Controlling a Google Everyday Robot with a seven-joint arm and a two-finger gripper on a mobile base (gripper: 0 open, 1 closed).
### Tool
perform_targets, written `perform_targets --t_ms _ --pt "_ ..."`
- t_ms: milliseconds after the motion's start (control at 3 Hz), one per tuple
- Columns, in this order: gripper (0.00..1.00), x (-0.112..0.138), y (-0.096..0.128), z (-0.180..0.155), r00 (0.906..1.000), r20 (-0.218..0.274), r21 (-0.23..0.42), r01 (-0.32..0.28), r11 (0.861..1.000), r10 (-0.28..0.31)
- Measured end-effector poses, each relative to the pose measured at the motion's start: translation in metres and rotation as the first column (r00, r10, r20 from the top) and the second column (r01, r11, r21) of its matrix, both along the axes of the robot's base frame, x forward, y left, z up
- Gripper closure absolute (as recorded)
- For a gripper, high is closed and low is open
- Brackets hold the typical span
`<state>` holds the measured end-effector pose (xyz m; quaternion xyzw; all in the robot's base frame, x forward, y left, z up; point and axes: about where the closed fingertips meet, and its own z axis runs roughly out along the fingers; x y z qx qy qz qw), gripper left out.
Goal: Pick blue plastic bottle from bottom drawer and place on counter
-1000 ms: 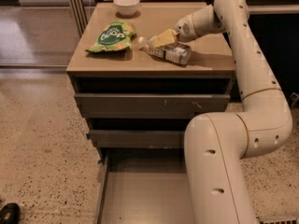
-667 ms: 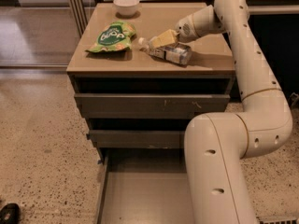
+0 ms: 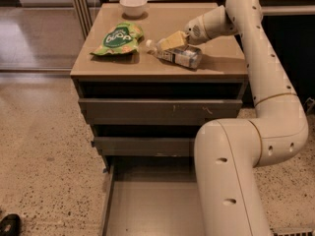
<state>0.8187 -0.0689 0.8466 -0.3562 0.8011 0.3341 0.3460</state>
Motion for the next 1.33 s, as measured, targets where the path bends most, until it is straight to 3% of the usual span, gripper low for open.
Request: perform_targets --t_ms 667,1000,1333 --pt "0.12 0.0 0.0001 -0.0001 1.0 0.0 0.0 0.0 1.0 0.0" --pt "0.0 0.0 0.0001 -0.0001 1.0 0.0 0.0 0.0 1.0 0.0" --pt "0.0 0.0 0.0001 -0.0001 1.0 0.0 0.0 0.0 1.0 0.0"
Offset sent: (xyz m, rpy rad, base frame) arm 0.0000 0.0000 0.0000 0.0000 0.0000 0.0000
